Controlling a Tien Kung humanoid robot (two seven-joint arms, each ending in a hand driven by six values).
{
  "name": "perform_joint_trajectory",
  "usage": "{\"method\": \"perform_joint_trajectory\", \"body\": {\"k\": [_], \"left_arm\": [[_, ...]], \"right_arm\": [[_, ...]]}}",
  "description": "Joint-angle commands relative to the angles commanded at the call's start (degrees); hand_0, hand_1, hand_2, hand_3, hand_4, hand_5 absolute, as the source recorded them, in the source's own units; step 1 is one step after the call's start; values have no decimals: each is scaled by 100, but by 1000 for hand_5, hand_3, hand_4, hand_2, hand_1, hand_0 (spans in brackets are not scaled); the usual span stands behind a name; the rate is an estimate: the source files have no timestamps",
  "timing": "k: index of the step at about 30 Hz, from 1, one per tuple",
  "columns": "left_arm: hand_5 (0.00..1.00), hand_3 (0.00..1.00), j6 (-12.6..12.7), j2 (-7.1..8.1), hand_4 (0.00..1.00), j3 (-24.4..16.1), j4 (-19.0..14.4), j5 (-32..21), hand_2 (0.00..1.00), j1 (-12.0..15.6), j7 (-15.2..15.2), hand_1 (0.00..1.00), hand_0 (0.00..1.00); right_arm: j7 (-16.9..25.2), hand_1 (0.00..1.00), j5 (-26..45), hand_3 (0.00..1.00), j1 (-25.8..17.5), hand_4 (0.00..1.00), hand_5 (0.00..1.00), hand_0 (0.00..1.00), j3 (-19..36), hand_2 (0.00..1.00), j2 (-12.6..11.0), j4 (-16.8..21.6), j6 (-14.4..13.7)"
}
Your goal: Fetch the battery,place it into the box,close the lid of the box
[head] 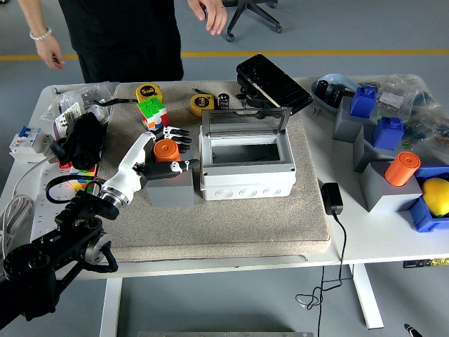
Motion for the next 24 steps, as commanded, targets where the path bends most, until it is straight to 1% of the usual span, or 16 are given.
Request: {"method": "perform_joint_trajectory", "body": {"k": [5, 6, 11, 12, 17, 18, 23, 24], "left_arm": [[2, 459, -21, -27, 974, 39, 32, -116, 452, -27, -17, 429, 410], [2, 259, -25, -33, 817, 47, 32, -126, 303, -34, -20, 327, 323], [2, 259, -40, -83, 817, 88, 72, -181, 303, -91, -10, 327, 323], [2, 178, -41, -89, 576, 90, 77, -185, 220, -95, -5, 265, 286], [2, 178, -49, -134, 576, 123, 114, -171, 220, -129, 14, 265, 286], [2, 169, -55, -141, 413, 128, 121, -169, 186, -136, 18, 240, 263], [2, 169, -70, -163, 413, 129, 145, -176, 186, -159, 37, 240, 263], [2, 170, -73, -165, 342, 128, 146, -178, 169, -161, 37, 222, 256]], "right_arm": [[9, 640, -15, 540, 8, 888, 435, 660, 17, 648, 2, 6, -8], [10, 640, -10, 540, 8, 888, 435, 659, 15, 649, 2, 4, -9], [12, 640, 6, 540, 10, 888, 435, 659, 6, 649, -6, 2, -9], [13, 640, 6, 539, 11, 888, 434, 659, 5, 649, -6, 2, -9], [33, 640, -3, 539, 15, 888, 434, 659, 13, 649, 0, 5, -19], [37, 640, -4, 539, 15, 887, 436, 659, 11, 648, 1, 6, -20], [45, 640, 7, 539, 15, 887, 436, 659, 0, 648, -1, 4, -22], [44, 640, 11, 539, 15, 887, 436, 659, -2, 648, -1, 2, -21]]}}
